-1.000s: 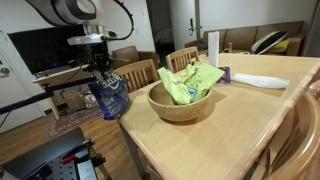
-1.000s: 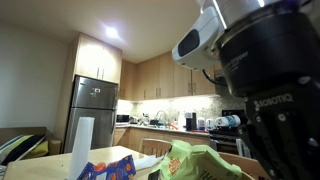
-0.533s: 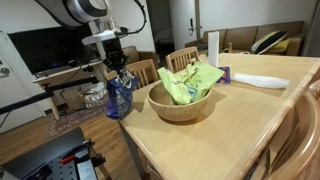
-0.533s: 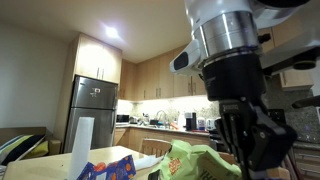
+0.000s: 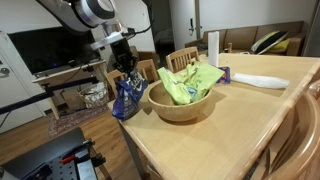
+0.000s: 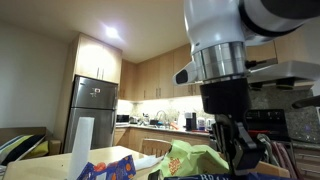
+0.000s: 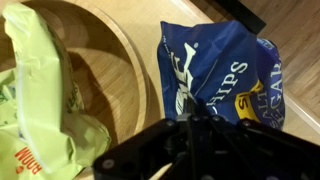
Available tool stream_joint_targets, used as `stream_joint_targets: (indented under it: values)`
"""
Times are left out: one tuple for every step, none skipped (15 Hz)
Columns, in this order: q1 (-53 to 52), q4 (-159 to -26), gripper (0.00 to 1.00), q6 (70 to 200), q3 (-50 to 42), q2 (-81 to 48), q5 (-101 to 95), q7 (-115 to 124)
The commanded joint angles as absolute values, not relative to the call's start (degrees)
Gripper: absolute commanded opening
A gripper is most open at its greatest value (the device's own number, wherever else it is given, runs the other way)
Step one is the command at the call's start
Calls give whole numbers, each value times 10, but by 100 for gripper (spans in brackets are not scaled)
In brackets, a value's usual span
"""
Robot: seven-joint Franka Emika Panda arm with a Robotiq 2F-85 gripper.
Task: Take the blue packet of potato chips out of the bowl and put it on the table
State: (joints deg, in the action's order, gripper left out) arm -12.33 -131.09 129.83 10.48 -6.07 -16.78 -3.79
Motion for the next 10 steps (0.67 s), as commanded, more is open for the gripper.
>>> stream_joint_targets:
  values:
    - [-121,-1308,0,1306,98,-73,-199,5]
    - [-123,-1309,0,1307,95,-74,-216,22]
    - [-127,-1310,0,1310,90,-74,-255,51]
    - [-127,-1310,0,1308,89,-75,-269,66]
    - [-129,-1309,0,1307,86,-77,-300,96]
    - [-130,-1309,0,1305,85,-78,-319,115]
    - [-131,-1307,6,1299,83,-80,-340,135]
    - [-131,-1306,27,1297,83,-82,-353,152]
    - [-131,-1306,31,1294,83,-84,-365,166]
    - [-131,-1306,32,1290,84,-85,-374,173]
